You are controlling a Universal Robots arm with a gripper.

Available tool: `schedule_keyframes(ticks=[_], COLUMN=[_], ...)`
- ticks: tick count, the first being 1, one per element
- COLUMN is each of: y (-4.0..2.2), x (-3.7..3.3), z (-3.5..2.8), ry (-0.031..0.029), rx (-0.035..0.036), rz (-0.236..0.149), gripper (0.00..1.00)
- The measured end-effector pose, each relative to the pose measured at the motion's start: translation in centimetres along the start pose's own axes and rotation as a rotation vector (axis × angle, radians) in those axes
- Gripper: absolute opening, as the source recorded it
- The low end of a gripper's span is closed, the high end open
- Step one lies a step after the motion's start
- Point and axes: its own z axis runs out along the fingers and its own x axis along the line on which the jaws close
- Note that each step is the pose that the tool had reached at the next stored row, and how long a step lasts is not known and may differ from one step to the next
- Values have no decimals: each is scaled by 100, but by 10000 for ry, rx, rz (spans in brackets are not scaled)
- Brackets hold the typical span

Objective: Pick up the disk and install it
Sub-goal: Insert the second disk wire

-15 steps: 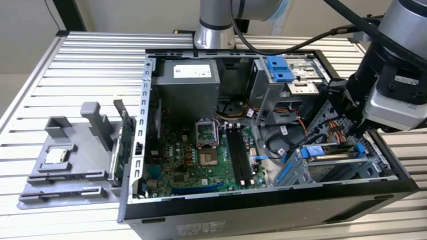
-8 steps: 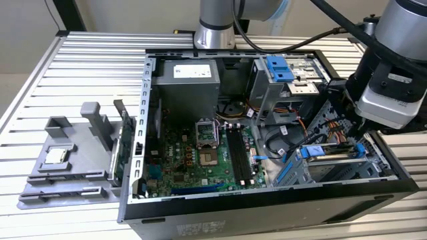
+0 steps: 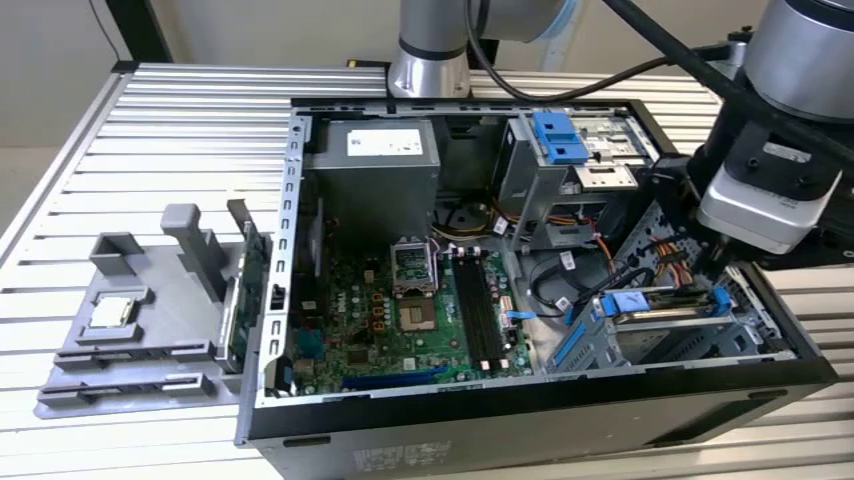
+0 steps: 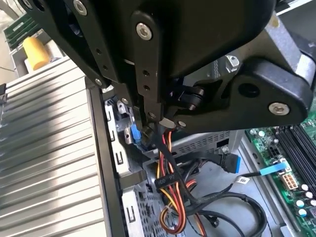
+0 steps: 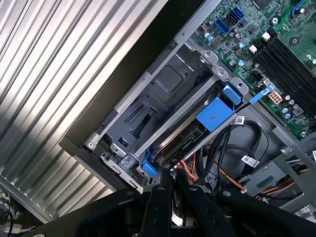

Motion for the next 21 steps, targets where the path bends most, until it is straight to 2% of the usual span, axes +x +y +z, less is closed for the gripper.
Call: schedule_keyframes(ticks=[2,4,7,9,16,17,18,19,21], y=[8,8,8,9,8,7,7,8,7], x=[-8,-8,-7,-7,-7,-6,-6,-7,-7], z=[-14,-19,-24,-25,-25,-26,-25,-24,-25], ry=[-15,-35,-110,-109,-118,-145,-207,-302,-567], rx=[21,10,-82,-132,-140,-153,-162,-175,-232], rz=[140,300,501,599,598,601,613,634,684], gripper=[0,0,0,0,0,0,0,0,0])
